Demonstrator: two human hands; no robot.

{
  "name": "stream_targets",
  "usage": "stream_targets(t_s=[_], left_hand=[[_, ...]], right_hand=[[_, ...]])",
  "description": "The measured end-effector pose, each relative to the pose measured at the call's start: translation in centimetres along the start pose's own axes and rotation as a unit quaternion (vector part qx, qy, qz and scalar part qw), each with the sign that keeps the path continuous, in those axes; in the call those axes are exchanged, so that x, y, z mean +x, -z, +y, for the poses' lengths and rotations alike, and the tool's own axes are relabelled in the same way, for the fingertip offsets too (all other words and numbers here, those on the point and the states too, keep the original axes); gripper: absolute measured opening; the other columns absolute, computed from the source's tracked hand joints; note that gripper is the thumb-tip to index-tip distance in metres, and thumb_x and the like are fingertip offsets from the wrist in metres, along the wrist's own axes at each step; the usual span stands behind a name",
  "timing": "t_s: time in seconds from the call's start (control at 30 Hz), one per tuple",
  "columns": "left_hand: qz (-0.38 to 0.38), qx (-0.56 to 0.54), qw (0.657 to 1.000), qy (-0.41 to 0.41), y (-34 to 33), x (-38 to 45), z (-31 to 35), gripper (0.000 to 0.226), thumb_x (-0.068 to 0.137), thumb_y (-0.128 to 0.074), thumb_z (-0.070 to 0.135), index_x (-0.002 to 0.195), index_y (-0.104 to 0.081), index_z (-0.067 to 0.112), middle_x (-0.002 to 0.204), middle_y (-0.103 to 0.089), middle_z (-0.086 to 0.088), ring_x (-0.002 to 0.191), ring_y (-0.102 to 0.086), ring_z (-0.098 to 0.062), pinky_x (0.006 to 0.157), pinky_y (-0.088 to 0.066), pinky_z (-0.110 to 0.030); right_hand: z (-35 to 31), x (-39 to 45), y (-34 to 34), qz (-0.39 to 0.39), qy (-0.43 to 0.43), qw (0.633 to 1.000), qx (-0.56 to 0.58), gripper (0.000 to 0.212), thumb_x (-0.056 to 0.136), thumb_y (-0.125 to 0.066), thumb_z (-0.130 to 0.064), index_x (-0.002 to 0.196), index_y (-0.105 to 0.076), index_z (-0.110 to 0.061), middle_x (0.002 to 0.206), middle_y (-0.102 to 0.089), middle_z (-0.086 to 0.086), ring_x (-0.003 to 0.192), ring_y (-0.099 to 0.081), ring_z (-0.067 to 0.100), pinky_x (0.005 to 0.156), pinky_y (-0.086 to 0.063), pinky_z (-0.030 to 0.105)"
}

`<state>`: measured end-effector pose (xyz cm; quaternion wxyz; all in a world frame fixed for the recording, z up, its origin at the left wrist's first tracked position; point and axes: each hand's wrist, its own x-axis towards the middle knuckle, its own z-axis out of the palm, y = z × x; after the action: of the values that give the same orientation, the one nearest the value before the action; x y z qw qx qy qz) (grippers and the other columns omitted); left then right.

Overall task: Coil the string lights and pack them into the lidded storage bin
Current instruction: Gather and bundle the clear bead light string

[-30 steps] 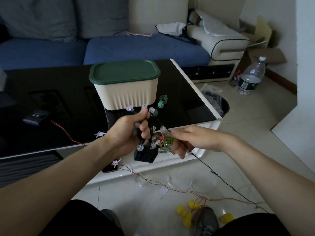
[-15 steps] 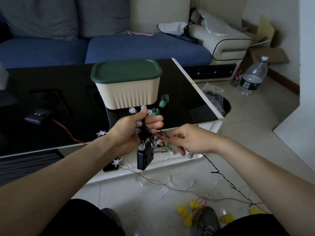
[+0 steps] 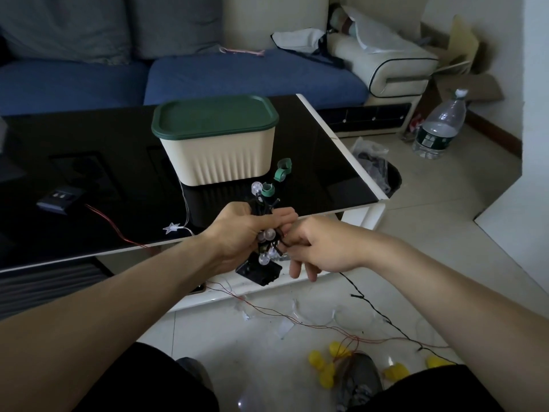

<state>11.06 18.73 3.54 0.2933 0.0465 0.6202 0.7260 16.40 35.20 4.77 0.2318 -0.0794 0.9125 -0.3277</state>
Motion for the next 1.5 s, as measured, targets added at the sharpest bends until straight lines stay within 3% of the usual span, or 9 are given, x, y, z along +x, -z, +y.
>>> stream_targets(t_s=[0.1, 0.23, 0.43, 0.57, 0.73, 0.87, 1.07, 1.2, 1.5], left_hand=[[-0.023, 0.151, 0.988, -0.002, -0.6, -0.3, -0.4, 0.022, 0.076, -0.075, 0.005, 0.083, -0.063, -0.012, 0.074, -0.063, -0.019, 0.066, -0.058, -0.026, 0.064, -0.048, -0.034], [-0.027, 0.247, 0.968, 0.021, -1.3, -0.6, -0.1, 0.034, 0.085, -0.060, -0.005, 0.054, -0.052, 0.005, 0.053, -0.049, -0.009, 0.052, -0.045, -0.018, 0.052, -0.037, -0.027], [-0.151, 0.254, 0.953, 0.069, -2.5, -1.7, -0.4, 0.015, 0.084, -0.053, -0.006, 0.077, -0.065, -0.009, 0.070, -0.061, -0.023, 0.057, -0.058, -0.023, 0.055, -0.048, -0.022], [-0.103, 0.267, 0.958, 0.033, -2.4, -1.4, -0.3, 0.022, 0.087, -0.070, 0.005, 0.067, -0.063, -0.001, 0.055, -0.047, -0.009, 0.047, -0.043, -0.015, 0.046, -0.040, -0.022], [-0.032, 0.267, 0.963, -0.021, -2.2, -1.3, -0.5, 0.015, 0.083, -0.074, 0.004, 0.081, -0.063, -0.005, 0.054, -0.044, -0.010, 0.041, -0.037, -0.014, 0.040, -0.036, -0.022], [0.047, 0.255, 0.963, -0.074, -2.0, -0.9, -0.7, 0.011, 0.086, -0.072, 0.007, 0.094, -0.070, 0.000, 0.055, -0.051, -0.004, 0.041, -0.040, -0.011, 0.043, -0.039, -0.023], [0.102, 0.273, 0.955, -0.065, -1.0, -0.2, -0.8, 0.021, 0.092, -0.067, 0.012, 0.073, -0.065, 0.003, 0.051, -0.060, -0.004, 0.042, -0.051, -0.013, 0.047, -0.048, -0.023], [0.018, 0.293, 0.956, 0.002, -0.7, 0.2, -1.6, 0.029, 0.092, -0.066, 0.014, 0.069, -0.066, -0.004, 0.056, -0.063, -0.010, 0.044, -0.051, -0.018, 0.052, -0.046, -0.029], [-0.214, 0.129, 0.962, 0.108, -2.5, -0.5, -1.7, 0.022, 0.098, -0.047, -0.004, 0.115, -0.054, -0.015, 0.099, -0.072, -0.025, 0.077, -0.072, -0.024, 0.063, -0.056, -0.022]], right_hand=[[0.0, -0.4, -0.2, 0.009, -0.002, 1.000, -0.028, 0.024, 0.104, -0.051, -0.020, 0.094, -0.070, -0.013, 0.088, -0.077, -0.006, 0.061, -0.068, 0.007, 0.054, -0.041, 0.008], [0.5, -1.0, 0.2, 0.051, 0.035, 0.997, 0.042, 0.011, 0.093, -0.070, -0.017, 0.086, -0.076, -0.011, 0.077, -0.076, -0.001, 0.056, -0.067, 0.012, 0.054, -0.048, 0.019], [2.1, -1.6, 1.1, 0.085, 0.057, 0.987, 0.122, 0.031, 0.062, -0.096, -0.024, 0.077, -0.070, -0.014, 0.071, -0.073, 0.007, 0.065, -0.066, 0.014, 0.064, -0.053, 0.030], [2.3, -1.9, 1.1, 0.092, 0.083, 0.984, 0.127, 0.040, 0.061, -0.095, -0.007, 0.089, -0.068, -0.015, 0.094, -0.072, 0.013, 0.083, -0.070, 0.025, 0.072, -0.060, 0.033], [3.2, -1.8, 1.9, 0.175, 0.059, 0.972, 0.143, 0.037, 0.069, -0.087, 0.007, 0.087, -0.062, -0.015, 0.116, -0.054, 0.011, 0.093, -0.067, 0.025, 0.048, -0.056, 0.027], [5.2, -2.1, 2.8, 0.142, -0.042, 0.987, 0.068, 0.020, 0.084, -0.080, -0.011, 0.098, -0.065, -0.013, 0.096, -0.066, 0.006, 0.069, -0.070, 0.015, 0.055, -0.059, 0.031], [7.3, -2.5, 3.2, 0.146, -0.080, 0.984, 0.067, 0.022, 0.094, -0.069, -0.030, 0.087, -0.070, -0.009, 0.073, -0.073, 0.000, 0.068, -0.070, 0.014, 0.076, -0.059, 0.034], [6.5, -2.9, 2.8, 0.197, -0.023, 0.976, 0.094, 0.018, 0.096, -0.067, -0.028, 0.091, -0.072, -0.011, 0.075, -0.074, 0.002, 0.052, -0.059, 0.007, 0.053, -0.047, 0.015], [6.7, -3.5, 2.5, 0.203, 0.013, 0.969, 0.141, 0.019, 0.100, -0.062, -0.024, 0.097, -0.075, -0.010, 0.054, -0.060, -0.010, 0.051, -0.049, 0.004, 0.053, -0.042, 0.017]])
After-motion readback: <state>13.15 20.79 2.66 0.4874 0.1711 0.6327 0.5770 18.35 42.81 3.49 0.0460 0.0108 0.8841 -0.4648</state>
